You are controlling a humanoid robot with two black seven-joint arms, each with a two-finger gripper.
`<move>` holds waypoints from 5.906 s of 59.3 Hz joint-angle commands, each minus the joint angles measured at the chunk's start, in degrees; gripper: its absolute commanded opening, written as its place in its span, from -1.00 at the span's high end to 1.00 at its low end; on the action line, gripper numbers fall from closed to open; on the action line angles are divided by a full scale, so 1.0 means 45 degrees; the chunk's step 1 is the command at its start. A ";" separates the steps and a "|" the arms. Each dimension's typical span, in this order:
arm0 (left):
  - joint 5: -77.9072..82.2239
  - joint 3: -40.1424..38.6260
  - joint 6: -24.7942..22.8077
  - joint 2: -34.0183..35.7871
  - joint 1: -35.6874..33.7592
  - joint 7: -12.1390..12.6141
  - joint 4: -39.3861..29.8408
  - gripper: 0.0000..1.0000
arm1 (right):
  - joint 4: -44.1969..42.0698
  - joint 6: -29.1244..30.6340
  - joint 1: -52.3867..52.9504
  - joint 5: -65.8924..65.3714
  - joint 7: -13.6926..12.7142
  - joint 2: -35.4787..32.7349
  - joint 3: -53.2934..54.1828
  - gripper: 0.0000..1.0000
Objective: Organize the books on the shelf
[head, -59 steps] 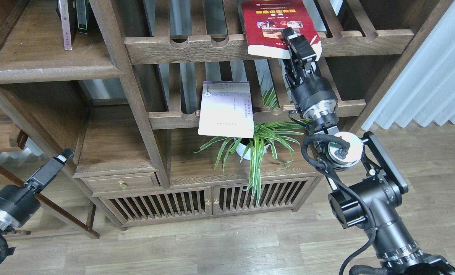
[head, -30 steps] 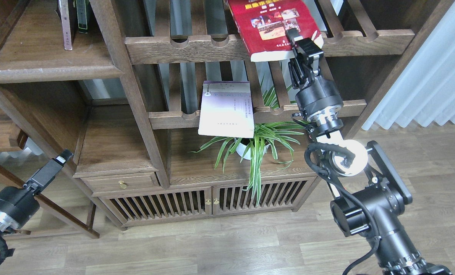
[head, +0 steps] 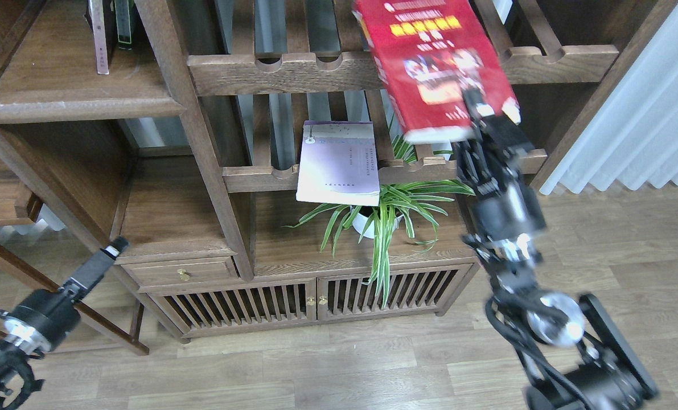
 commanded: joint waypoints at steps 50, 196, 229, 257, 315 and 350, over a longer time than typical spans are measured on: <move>-0.5410 0.6636 0.0002 -0.3184 0.0221 -0.0402 0.0598 -1.00 | -0.3221 0.0640 -0.3440 0.0871 -0.2981 0.0524 -0.2087 0.87; -0.5488 0.4841 0.0002 0.1346 0.0982 -0.2179 -0.3640 1.00 | -0.5605 0.0640 -0.2678 -0.2391 -0.5051 0.1989 -0.3709 -0.93; -0.5566 0.2263 0.0002 0.5819 -0.3646 -0.1964 -0.3640 1.00 | -0.5663 0.0640 -0.2561 -0.2411 -0.5051 0.2126 -0.3592 -0.93; -0.4062 0.0447 0.0002 0.7596 -0.4467 0.0887 -0.3406 0.98 | -0.5897 0.0640 -0.2171 -0.2391 -0.5032 0.2145 -0.3552 -0.93; 0.0000 0.3434 0.0002 0.9199 -1.1869 0.1825 -0.0261 0.92 | -0.5917 0.0640 -0.1351 -0.2293 -0.4993 0.2145 -0.3181 -0.93; 0.2442 0.7496 0.0002 0.7736 -1.6733 0.2001 0.2629 0.93 | -0.6151 0.0640 0.0290 -0.1395 -0.3665 0.2145 -0.3162 -0.94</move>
